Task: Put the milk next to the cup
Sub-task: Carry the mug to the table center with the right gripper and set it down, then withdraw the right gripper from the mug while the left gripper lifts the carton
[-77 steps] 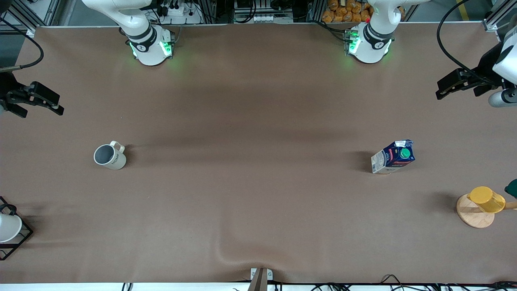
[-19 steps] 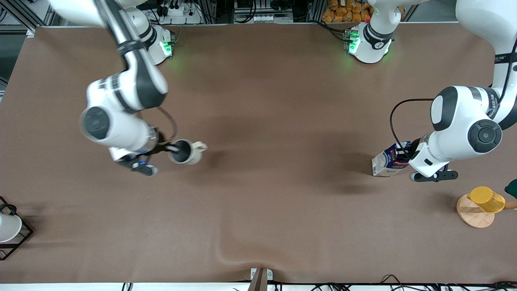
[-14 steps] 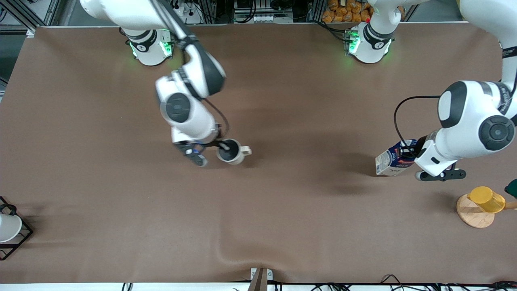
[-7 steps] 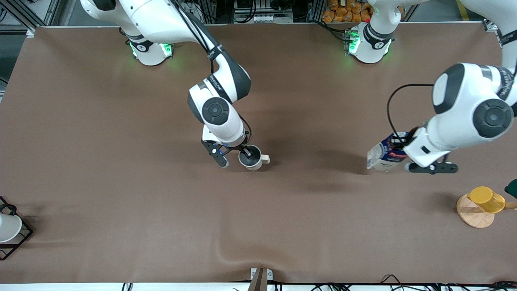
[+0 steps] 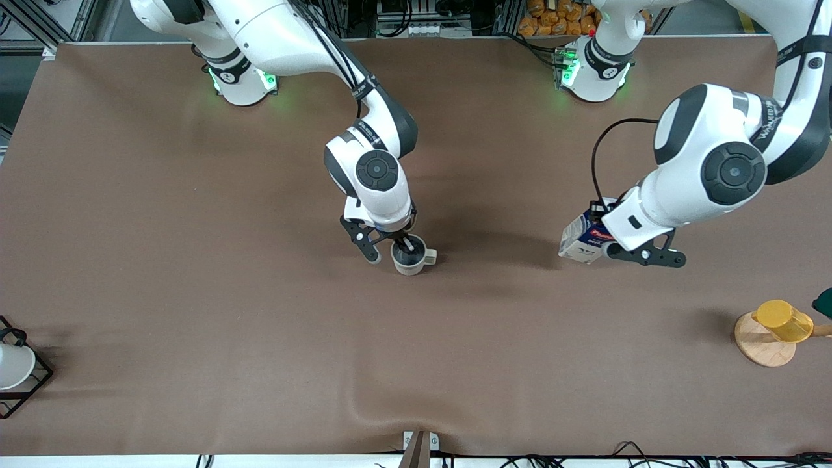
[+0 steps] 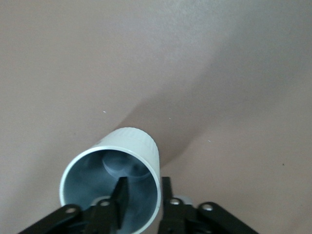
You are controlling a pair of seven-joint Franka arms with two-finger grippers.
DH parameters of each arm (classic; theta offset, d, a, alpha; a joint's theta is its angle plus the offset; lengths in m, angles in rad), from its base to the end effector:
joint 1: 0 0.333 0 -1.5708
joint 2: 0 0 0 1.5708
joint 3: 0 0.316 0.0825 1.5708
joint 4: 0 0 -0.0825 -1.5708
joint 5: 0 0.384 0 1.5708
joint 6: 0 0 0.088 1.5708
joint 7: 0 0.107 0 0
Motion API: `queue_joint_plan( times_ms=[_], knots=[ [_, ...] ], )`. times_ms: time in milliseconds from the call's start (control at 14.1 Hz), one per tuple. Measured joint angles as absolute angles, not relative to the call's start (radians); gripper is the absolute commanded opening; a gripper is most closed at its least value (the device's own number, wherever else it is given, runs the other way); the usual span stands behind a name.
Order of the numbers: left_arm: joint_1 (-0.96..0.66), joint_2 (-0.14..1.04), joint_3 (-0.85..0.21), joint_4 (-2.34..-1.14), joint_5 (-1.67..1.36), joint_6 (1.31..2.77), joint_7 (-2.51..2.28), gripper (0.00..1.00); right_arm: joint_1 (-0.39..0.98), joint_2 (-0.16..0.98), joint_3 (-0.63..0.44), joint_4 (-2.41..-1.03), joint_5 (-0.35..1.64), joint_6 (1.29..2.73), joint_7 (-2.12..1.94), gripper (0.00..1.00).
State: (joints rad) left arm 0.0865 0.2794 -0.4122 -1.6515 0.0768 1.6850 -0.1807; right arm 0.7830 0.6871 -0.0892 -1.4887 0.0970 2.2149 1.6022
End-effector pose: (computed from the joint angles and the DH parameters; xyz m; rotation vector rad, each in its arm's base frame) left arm 0.5886 -0.1688 0.4432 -3.0922 0.2485 0.3489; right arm 0.5438 0.4708 0.2724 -2.7556 1.4062 0.0051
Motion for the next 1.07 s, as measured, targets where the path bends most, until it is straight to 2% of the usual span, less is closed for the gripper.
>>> queue_joint_plan(
  times_ms=[142, 426, 710, 923, 1065],
  knots=[
    [0.085, 0.284, -0.444, -1.653, 0.077, 1.664, -0.226, 0.29, 0.778, 0.687, -0.097, -1.47, 0.097, 2.184, 1.59, 1.0],
    [0.066, 0.292, -0.488, -1.656, 0.077, 1.662, -0.288, 0.29, 0.695, 0.665, -0.098, -1.373, 0.184, 1.872, 1.32, 1.0],
    [-0.023, 0.303, -0.494, -1.656, 0.077, 1.662, -0.4, 0.29, 0.539, 0.576, -0.099, -1.348, 0.301, 1.634, 0.937, 1.0],
    [-0.112, 0.32, -0.496, -1.655, 0.071, 1.663, -0.507, 0.29, 0.449, 0.524, -0.106, -1.349, 0.278, 1.589, 0.779, 1.0],
    [-0.167, 0.332, -0.496, -1.653, 0.049, 1.664, -0.576, 0.29, 0.402, 0.486, -0.114, -1.349, 0.177, 1.578, 0.654, 1.0]
  ],
)
